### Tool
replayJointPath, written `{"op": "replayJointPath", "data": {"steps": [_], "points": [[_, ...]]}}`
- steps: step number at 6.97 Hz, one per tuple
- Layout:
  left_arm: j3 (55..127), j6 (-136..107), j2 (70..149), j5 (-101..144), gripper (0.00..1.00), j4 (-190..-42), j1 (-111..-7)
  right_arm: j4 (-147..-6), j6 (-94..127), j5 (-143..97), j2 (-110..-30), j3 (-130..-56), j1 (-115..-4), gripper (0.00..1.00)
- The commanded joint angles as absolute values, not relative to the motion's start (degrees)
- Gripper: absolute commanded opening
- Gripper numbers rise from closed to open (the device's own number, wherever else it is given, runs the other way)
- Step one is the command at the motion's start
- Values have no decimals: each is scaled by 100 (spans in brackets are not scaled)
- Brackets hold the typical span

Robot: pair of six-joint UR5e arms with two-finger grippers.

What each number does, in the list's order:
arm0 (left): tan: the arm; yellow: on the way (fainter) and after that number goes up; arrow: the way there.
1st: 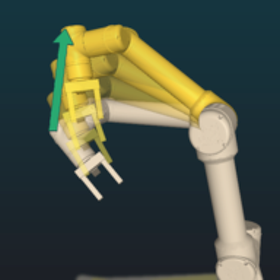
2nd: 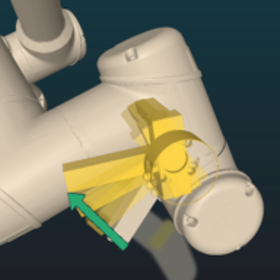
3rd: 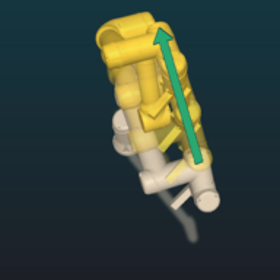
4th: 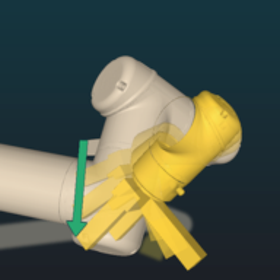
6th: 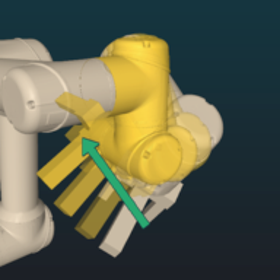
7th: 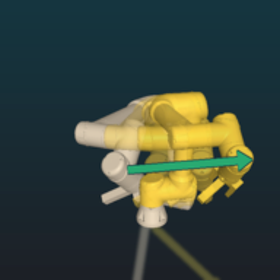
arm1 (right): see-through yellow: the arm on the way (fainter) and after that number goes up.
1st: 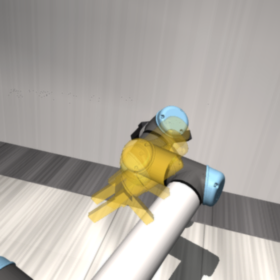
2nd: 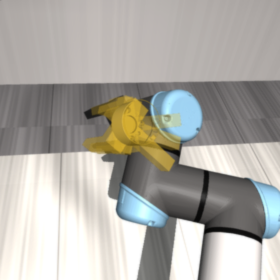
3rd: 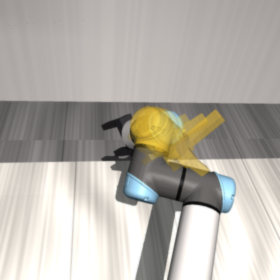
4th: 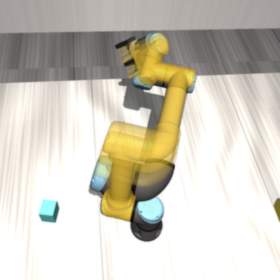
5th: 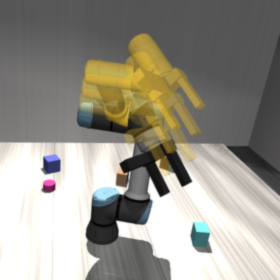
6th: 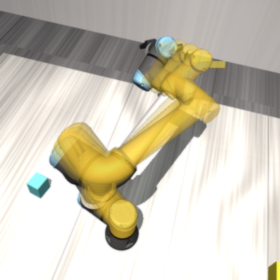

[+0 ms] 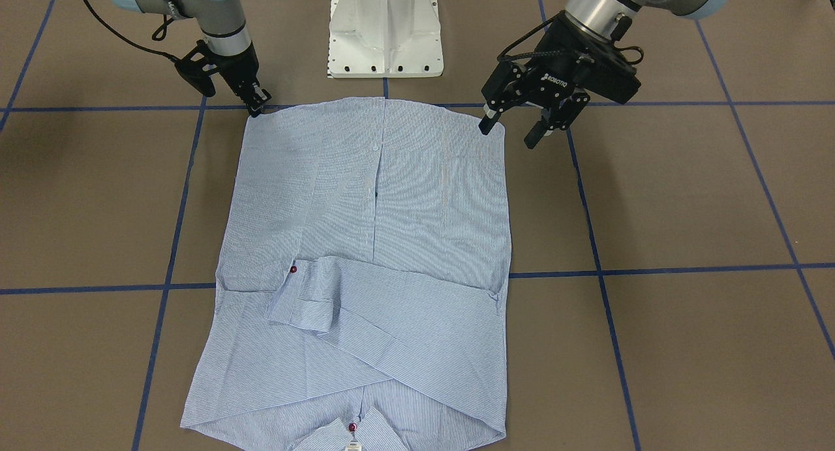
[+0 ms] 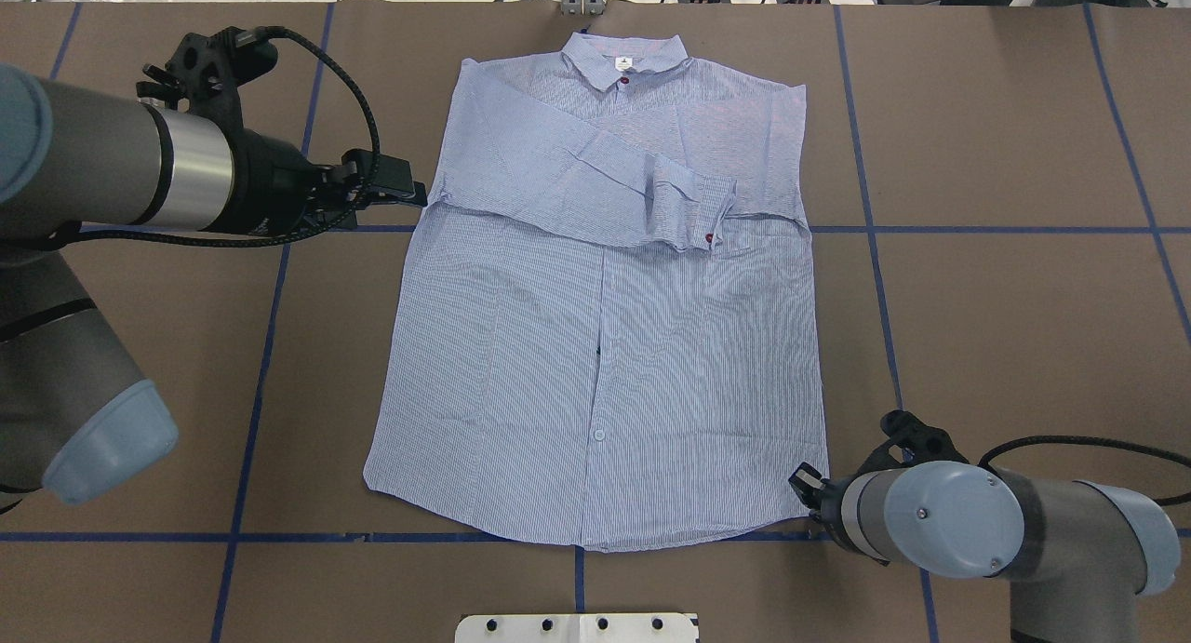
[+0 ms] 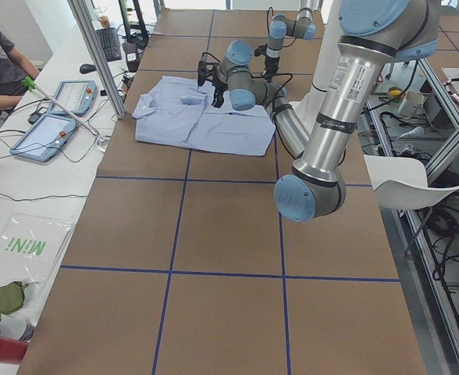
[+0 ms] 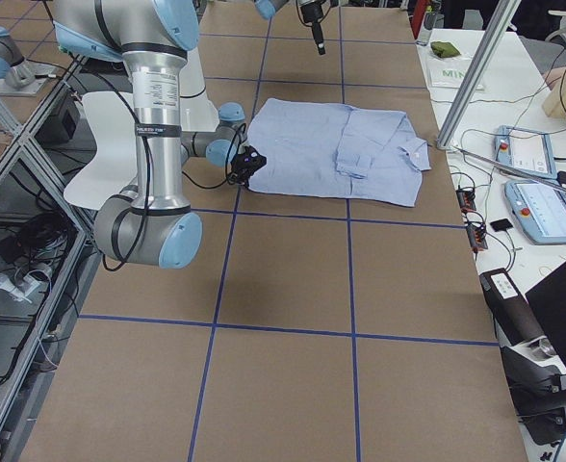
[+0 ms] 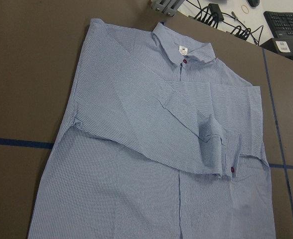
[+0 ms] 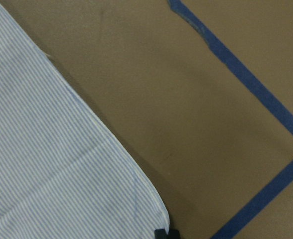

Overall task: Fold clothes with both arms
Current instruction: 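Move the left gripper down to the hem corner nearest it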

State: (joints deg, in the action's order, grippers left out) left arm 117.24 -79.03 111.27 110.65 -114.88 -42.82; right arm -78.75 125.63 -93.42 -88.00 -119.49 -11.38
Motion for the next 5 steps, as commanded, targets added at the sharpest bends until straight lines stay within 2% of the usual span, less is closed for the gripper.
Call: {"op": "replayJointPath", "data": {"steps": [1,2,5], "points": [[11794,-8330,11031,11100,93,-11331,-4219,-7884,12577,-9360,-8824,-12198,-1169,0],[12056,-8341,10595,11057,100,-11059,-3845,-7884,12577,-9369,-8833,-12217,-1178,0],[11998,-9137,9811,10644,99,-11039,-2885,-7866,12560,-9728,-8886,-12304,-1309,0]]}}
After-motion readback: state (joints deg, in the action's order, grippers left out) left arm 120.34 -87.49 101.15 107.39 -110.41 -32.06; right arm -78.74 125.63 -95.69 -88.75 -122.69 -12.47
